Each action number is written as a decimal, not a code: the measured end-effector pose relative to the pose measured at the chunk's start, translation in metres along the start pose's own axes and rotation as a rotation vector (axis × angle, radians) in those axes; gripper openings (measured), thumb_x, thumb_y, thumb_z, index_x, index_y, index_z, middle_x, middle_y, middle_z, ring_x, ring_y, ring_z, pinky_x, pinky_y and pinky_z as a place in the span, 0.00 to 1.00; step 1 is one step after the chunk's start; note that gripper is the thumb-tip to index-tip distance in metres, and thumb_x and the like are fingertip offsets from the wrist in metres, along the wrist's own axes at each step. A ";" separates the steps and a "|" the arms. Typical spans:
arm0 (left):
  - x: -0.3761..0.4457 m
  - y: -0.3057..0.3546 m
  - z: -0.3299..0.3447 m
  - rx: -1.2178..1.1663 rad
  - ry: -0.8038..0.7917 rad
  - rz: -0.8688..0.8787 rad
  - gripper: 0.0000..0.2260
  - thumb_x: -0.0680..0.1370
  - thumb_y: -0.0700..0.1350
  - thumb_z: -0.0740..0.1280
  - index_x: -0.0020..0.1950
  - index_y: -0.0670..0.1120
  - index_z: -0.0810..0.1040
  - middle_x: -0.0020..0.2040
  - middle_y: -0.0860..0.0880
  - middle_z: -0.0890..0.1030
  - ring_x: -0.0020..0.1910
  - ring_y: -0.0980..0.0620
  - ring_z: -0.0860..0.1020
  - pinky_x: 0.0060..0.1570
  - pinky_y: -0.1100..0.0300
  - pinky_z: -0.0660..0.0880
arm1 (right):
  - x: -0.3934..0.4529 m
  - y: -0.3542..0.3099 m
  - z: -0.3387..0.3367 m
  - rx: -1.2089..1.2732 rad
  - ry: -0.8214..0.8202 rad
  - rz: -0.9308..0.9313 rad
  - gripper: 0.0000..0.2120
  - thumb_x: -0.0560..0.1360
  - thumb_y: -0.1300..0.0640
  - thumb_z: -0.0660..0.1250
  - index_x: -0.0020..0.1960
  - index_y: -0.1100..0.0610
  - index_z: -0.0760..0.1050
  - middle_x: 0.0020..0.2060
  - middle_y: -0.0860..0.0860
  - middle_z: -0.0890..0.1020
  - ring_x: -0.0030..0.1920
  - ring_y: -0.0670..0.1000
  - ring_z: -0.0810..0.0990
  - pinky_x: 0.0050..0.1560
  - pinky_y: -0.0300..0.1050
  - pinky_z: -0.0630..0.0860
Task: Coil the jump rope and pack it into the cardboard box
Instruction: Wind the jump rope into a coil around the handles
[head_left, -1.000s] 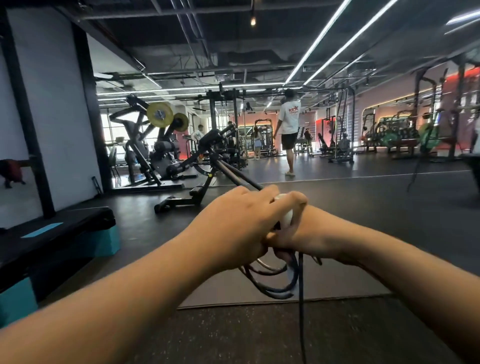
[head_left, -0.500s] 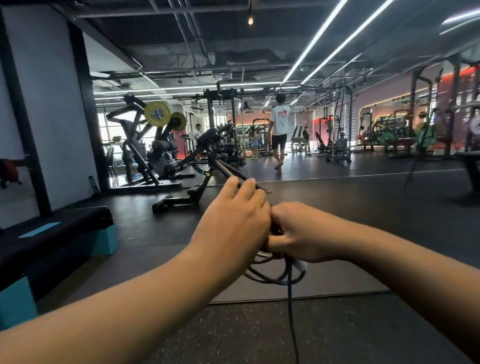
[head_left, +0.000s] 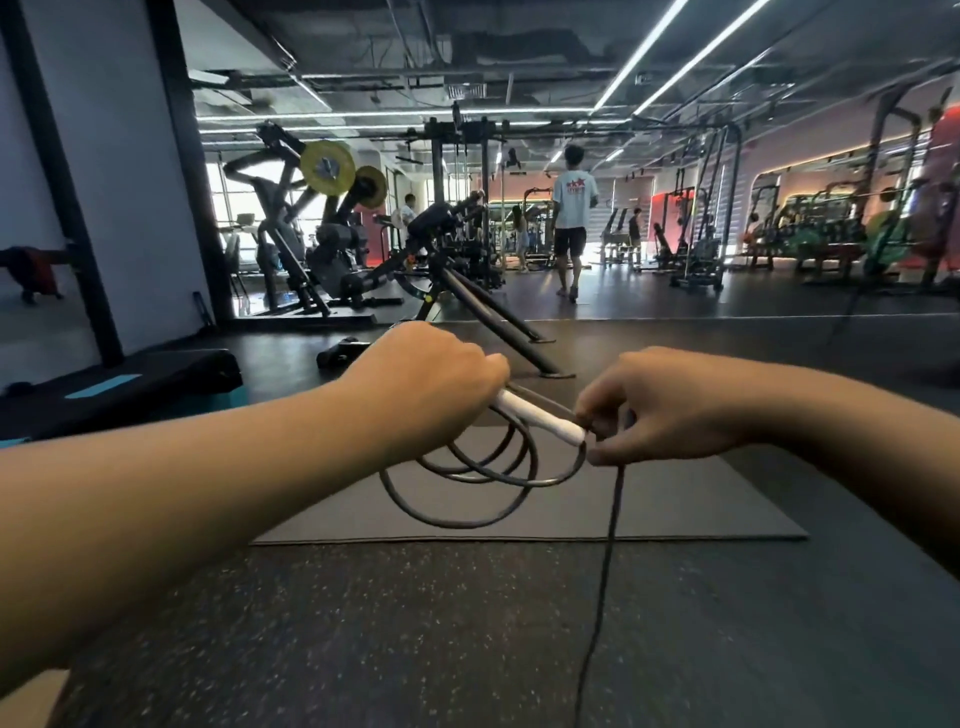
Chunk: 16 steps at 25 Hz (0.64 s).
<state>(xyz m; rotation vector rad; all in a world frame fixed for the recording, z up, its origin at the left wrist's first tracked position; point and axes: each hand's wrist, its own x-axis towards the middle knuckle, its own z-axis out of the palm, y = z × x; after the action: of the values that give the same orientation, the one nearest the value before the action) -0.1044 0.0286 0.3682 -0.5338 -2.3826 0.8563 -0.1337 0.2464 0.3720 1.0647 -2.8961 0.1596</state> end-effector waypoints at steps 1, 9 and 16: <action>-0.004 -0.003 0.002 0.011 -0.008 -0.005 0.05 0.81 0.41 0.58 0.52 0.50 0.71 0.34 0.53 0.68 0.33 0.49 0.73 0.28 0.57 0.66 | -0.001 0.001 -0.001 0.002 -0.048 0.043 0.07 0.74 0.51 0.72 0.51 0.44 0.84 0.41 0.45 0.85 0.42 0.47 0.82 0.48 0.52 0.80; -0.013 0.009 0.004 0.056 0.028 -0.112 0.06 0.81 0.41 0.56 0.47 0.50 0.65 0.41 0.50 0.76 0.34 0.46 0.68 0.28 0.56 0.51 | 0.021 -0.016 -0.003 -0.250 0.004 0.259 0.02 0.70 0.57 0.76 0.42 0.52 0.86 0.35 0.48 0.83 0.44 0.53 0.84 0.48 0.50 0.83; -0.007 0.024 0.009 -0.007 -0.063 -0.265 0.06 0.81 0.38 0.57 0.47 0.48 0.64 0.42 0.50 0.77 0.38 0.46 0.72 0.36 0.55 0.60 | 0.034 -0.028 0.033 -0.660 -0.010 0.234 0.10 0.82 0.58 0.60 0.60 0.53 0.76 0.56 0.54 0.82 0.55 0.56 0.79 0.59 0.49 0.67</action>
<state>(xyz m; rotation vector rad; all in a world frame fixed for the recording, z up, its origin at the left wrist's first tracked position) -0.0999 0.0379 0.3441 -0.1883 -2.4430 0.7550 -0.1420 0.1999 0.3448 0.6060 -2.7287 -0.7380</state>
